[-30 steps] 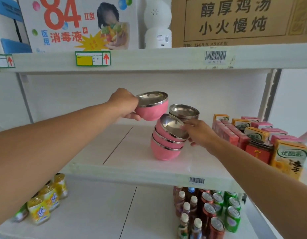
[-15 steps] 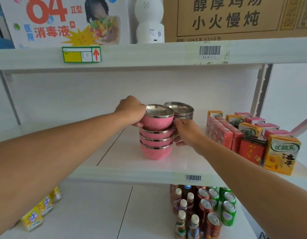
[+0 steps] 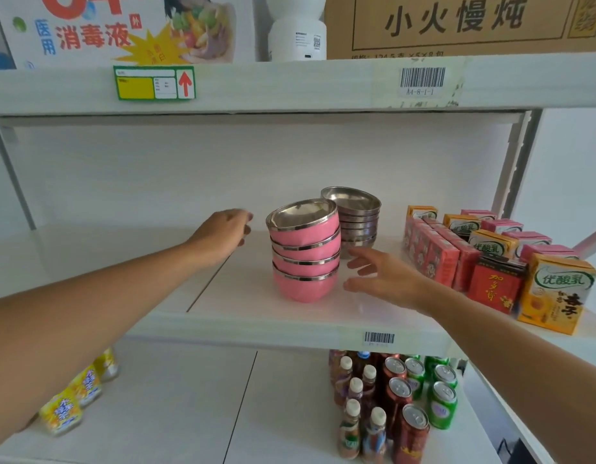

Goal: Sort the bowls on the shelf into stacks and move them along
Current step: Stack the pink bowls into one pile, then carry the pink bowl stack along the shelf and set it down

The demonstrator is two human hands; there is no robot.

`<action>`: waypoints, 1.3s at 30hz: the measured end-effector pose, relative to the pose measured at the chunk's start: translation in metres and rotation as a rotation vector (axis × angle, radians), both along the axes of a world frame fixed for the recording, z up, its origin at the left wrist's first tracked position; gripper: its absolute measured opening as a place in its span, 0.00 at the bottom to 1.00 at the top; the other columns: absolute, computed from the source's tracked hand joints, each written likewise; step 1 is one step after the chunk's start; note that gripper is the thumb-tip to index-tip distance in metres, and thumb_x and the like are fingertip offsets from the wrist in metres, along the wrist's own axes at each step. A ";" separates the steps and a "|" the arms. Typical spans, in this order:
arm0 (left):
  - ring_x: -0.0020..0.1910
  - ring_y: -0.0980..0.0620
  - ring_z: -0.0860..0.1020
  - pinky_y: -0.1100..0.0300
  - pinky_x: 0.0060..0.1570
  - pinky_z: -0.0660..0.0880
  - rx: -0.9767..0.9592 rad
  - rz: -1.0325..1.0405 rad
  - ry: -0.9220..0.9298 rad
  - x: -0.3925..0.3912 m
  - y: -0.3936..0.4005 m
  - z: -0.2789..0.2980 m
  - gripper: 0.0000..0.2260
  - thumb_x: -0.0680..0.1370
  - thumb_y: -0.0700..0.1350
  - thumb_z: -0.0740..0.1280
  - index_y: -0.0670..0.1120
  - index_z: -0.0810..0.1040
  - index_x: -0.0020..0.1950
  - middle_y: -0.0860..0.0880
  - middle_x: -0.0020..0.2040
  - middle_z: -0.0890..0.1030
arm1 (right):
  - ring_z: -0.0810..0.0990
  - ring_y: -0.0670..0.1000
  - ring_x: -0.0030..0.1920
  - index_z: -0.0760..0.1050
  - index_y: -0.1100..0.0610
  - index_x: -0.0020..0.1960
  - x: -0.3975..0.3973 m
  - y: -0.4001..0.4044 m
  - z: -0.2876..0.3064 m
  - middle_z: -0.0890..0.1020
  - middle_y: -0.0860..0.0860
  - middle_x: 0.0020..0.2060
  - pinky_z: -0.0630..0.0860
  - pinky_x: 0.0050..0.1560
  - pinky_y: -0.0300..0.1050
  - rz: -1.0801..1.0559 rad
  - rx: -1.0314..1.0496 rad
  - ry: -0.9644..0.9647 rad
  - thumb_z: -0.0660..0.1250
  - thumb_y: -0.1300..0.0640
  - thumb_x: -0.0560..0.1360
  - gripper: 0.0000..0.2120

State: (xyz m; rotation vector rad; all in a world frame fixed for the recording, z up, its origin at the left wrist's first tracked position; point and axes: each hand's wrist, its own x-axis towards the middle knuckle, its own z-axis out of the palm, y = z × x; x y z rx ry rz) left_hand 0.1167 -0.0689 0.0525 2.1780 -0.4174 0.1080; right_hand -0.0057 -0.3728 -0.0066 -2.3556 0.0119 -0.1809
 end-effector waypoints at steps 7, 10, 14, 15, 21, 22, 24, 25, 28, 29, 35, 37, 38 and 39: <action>0.79 0.61 0.69 0.59 0.78 0.64 0.575 -0.301 -0.046 0.010 0.037 -0.059 0.48 0.72 0.76 0.72 0.60 0.60 0.87 0.64 0.79 0.71 | 0.74 0.34 0.65 0.64 0.39 0.83 0.014 0.006 -0.015 0.75 0.31 0.66 0.68 0.66 0.41 0.185 -0.247 -0.067 0.78 0.26 0.67 0.49; 0.79 0.58 0.70 0.54 0.80 0.68 0.591 -0.355 -0.150 0.003 0.018 -0.063 0.47 0.70 0.79 0.70 0.62 0.65 0.85 0.61 0.81 0.73 | 0.79 0.44 0.66 0.68 0.40 0.79 0.023 0.012 -0.017 0.80 0.40 0.69 0.77 0.69 0.51 0.172 -0.288 -0.138 0.75 0.23 0.68 0.45; 0.73 0.56 0.77 0.48 0.75 0.73 0.518 -0.332 -0.181 -0.004 -0.003 -0.064 0.39 0.72 0.78 0.70 0.57 0.76 0.77 0.59 0.74 0.80 | 0.82 0.43 0.56 0.71 0.40 0.73 0.026 0.011 -0.015 0.82 0.39 0.61 0.83 0.58 0.49 0.164 -0.356 -0.218 0.72 0.20 0.67 0.41; 0.72 0.56 0.78 0.49 0.75 0.74 0.507 -0.325 -0.180 -0.004 -0.005 -0.066 0.38 0.72 0.77 0.70 0.57 0.76 0.76 0.59 0.72 0.81 | 0.82 0.42 0.53 0.72 0.40 0.72 0.027 0.010 -0.015 0.82 0.37 0.58 0.82 0.55 0.45 0.174 -0.345 -0.228 0.73 0.21 0.68 0.39; 0.60 0.80 0.74 0.68 0.63 0.70 0.381 -0.306 -0.132 -0.002 -0.005 -0.081 0.26 0.73 0.71 0.74 0.63 0.74 0.67 0.70 0.60 0.79 | 0.84 0.53 0.61 0.76 0.51 0.71 0.037 0.009 -0.022 0.85 0.48 0.62 0.83 0.64 0.56 0.253 -0.202 -0.217 0.79 0.33 0.73 0.35; 0.59 0.81 0.74 0.70 0.63 0.69 0.369 -0.296 -0.132 -0.001 -0.003 -0.081 0.26 0.74 0.70 0.75 0.62 0.74 0.68 0.69 0.60 0.79 | 0.84 0.53 0.62 0.76 0.51 0.71 0.039 0.011 -0.022 0.84 0.49 0.62 0.82 0.65 0.57 0.262 -0.190 -0.211 0.79 0.33 0.72 0.35; 0.61 0.76 0.76 0.68 0.64 0.71 0.343 -0.270 -0.140 0.000 0.005 -0.079 0.28 0.76 0.66 0.76 0.56 0.76 0.71 0.65 0.62 0.81 | 0.83 0.53 0.61 0.75 0.52 0.71 0.045 0.017 -0.020 0.84 0.50 0.62 0.82 0.65 0.57 0.275 -0.199 -0.216 0.78 0.32 0.73 0.36; 0.62 0.75 0.76 0.66 0.65 0.71 0.329 -0.254 -0.143 -0.001 0.011 -0.076 0.28 0.77 0.65 0.77 0.54 0.76 0.72 0.63 0.63 0.81 | 0.83 0.52 0.60 0.75 0.52 0.71 0.048 0.022 -0.019 0.84 0.49 0.61 0.82 0.64 0.56 0.280 -0.215 -0.226 0.77 0.31 0.73 0.36; 0.63 0.73 0.77 0.69 0.64 0.71 0.305 -0.197 -0.140 -0.006 0.036 -0.069 0.25 0.78 0.62 0.77 0.56 0.76 0.71 0.65 0.62 0.81 | 0.82 0.48 0.58 0.76 0.51 0.69 0.057 0.044 -0.012 0.84 0.46 0.59 0.81 0.63 0.51 0.292 -0.254 -0.237 0.71 0.24 0.69 0.40; 0.63 0.71 0.79 0.70 0.64 0.72 0.298 -0.177 -0.135 -0.009 0.048 -0.068 0.23 0.78 0.61 0.77 0.57 0.76 0.70 0.65 0.63 0.82 | 0.81 0.46 0.57 0.76 0.51 0.69 0.060 0.054 -0.010 0.83 0.44 0.58 0.80 0.62 0.48 0.307 -0.262 -0.235 0.70 0.22 0.68 0.42; 0.56 0.80 0.76 0.82 0.53 0.69 0.272 -0.041 -0.113 -0.034 0.139 -0.066 0.22 0.78 0.57 0.79 0.57 0.76 0.68 0.67 0.59 0.80 | 0.79 0.38 0.55 0.75 0.48 0.68 0.081 0.141 -0.008 0.82 0.41 0.55 0.75 0.54 0.39 0.467 -0.203 -0.227 0.70 0.23 0.66 0.40; 0.58 0.75 0.79 0.78 0.57 0.71 0.275 0.010 -0.108 -0.044 0.173 -0.064 0.23 0.78 0.58 0.79 0.54 0.77 0.69 0.63 0.59 0.81 | 0.80 0.39 0.55 0.75 0.47 0.67 0.086 0.176 -0.007 0.83 0.40 0.54 0.75 0.54 0.37 0.507 -0.190 -0.226 0.70 0.24 0.67 0.38; 0.61 0.69 0.79 0.73 0.59 0.72 0.279 0.030 -0.104 -0.048 0.190 -0.062 0.25 0.78 0.59 0.78 0.52 0.77 0.71 0.60 0.61 0.83 | 0.80 0.38 0.55 0.75 0.45 0.65 0.088 0.193 -0.006 0.83 0.38 0.54 0.74 0.53 0.34 0.526 -0.181 -0.226 0.71 0.24 0.67 0.35; 0.63 0.64 0.80 0.70 0.61 0.73 0.284 0.044 -0.105 -0.051 0.208 -0.060 0.27 0.78 0.60 0.78 0.51 0.77 0.72 0.57 0.63 0.83 | 0.81 0.38 0.54 0.74 0.44 0.64 0.089 0.211 -0.005 0.83 0.37 0.53 0.74 0.52 0.33 0.547 -0.174 -0.226 0.71 0.25 0.68 0.33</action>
